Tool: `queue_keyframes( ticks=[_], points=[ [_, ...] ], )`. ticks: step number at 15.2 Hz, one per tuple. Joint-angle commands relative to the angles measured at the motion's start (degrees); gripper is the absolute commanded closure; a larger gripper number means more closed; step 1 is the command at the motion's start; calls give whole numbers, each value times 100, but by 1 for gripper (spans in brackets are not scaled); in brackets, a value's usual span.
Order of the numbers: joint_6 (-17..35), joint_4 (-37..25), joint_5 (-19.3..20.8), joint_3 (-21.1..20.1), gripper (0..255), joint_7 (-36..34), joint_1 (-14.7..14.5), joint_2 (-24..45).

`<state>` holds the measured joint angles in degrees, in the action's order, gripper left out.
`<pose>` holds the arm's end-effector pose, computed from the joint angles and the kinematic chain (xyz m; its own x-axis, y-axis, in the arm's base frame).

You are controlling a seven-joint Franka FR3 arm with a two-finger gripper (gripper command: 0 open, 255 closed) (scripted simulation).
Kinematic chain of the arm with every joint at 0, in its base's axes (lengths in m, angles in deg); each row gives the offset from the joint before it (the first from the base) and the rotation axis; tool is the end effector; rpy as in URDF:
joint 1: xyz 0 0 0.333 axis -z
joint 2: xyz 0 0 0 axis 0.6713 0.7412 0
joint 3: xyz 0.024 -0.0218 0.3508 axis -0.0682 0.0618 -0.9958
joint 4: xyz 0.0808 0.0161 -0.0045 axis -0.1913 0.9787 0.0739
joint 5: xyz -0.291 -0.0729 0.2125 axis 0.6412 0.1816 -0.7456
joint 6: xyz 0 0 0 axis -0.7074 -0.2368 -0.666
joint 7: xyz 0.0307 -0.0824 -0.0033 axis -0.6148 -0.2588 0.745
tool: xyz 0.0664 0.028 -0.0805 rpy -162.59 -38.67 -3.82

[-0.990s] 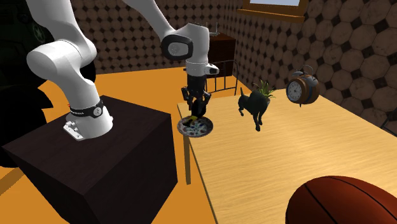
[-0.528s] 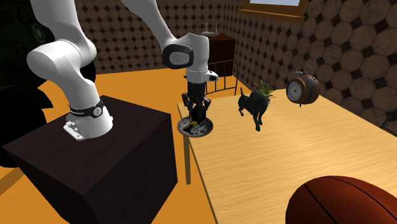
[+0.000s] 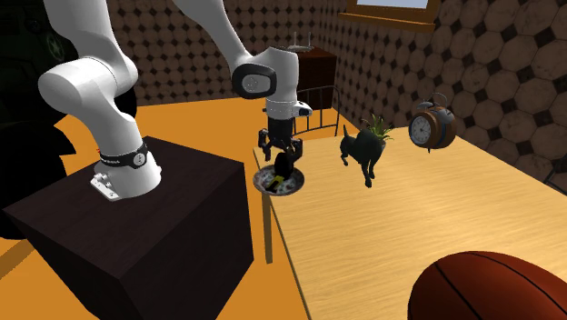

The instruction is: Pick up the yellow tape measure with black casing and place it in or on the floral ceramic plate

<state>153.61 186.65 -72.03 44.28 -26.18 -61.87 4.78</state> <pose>0.4068 0.2276 0.2766 0.1118 0.9910 -0.0730 0.9937 -0.1123 -0.0024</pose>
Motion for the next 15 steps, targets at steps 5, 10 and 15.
queue_keyframes(
  ticks=[5, 10, 15],
  points=[
    [-387, -31, -187, -72, 0, 131, 20, -367],
    [-741, -89, -332, -108, 0, 233, 17, -672],
    [-741, -89, -332, -108, 0, 233, 17, -672]
  ],
)
